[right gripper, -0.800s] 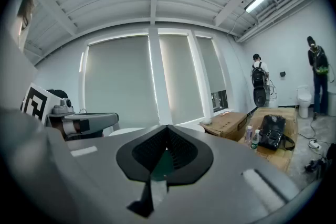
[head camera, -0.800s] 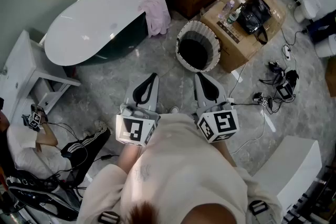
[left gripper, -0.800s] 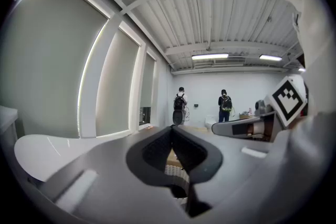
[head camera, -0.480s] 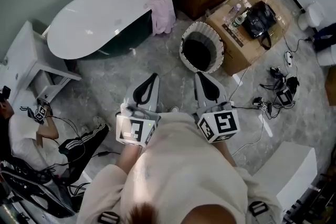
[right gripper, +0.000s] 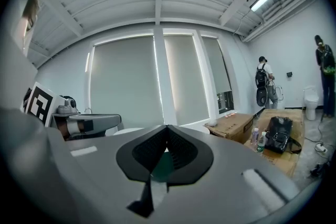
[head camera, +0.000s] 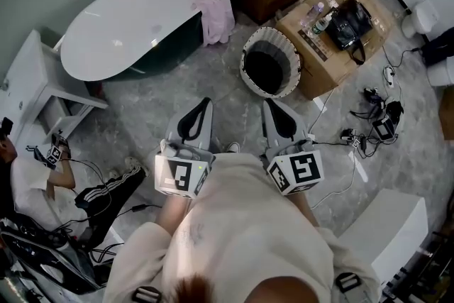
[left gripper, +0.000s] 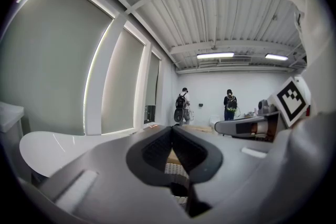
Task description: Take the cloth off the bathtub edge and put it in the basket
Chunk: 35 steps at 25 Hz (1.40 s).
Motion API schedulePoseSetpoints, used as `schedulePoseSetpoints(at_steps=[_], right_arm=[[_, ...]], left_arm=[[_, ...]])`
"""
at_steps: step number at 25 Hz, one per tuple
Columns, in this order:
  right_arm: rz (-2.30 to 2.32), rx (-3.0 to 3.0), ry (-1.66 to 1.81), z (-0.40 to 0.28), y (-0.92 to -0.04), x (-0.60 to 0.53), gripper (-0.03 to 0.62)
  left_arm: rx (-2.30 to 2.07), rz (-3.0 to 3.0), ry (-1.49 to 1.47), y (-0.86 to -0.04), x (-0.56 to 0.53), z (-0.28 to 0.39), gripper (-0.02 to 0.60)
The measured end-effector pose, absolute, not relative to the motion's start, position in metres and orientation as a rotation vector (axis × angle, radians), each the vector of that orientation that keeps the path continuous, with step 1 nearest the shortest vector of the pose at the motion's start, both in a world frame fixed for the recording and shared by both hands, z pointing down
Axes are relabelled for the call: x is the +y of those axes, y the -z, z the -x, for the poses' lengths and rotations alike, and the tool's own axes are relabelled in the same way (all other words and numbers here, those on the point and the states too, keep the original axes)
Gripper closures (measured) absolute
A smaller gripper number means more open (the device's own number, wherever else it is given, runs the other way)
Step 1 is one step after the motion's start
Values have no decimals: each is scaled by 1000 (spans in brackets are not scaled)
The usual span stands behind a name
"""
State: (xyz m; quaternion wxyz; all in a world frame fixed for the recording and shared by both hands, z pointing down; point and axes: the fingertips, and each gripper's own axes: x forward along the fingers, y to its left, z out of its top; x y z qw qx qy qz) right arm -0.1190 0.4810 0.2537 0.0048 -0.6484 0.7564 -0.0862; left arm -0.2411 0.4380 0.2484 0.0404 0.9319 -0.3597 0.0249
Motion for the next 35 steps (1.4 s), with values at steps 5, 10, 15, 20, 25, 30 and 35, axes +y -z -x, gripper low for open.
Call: schedulePoseSetpoints(at_steps=[5,10,15,20,25,30,35], right_arm=[[2057,2366,305,115,-264,477,595],[2074,2379,365,122,-267,455,595],[2089,2396,409,129,-275,429,595],[2114,2412,461,136,-282,385,595],[2126,2392,438,140,-269,339,595],[2147,2372,440,144,-273,307,594],[2119,2419,463,161,-281,287,595]], left_arm=[[-1126,-2839,-94,-251,429,249,532],[-1142,-2788,-124,-255,407,267,532],[-1119,-2774,-124,-263,382,272,532],[-1060,-2763,-132,-273,338,272,532],[-1027,-2770,-136,-274,307,273,532],[-1014,-2761,-133,-278,289,278,532],[-999,-2752,-130,-283,270,282,532]])
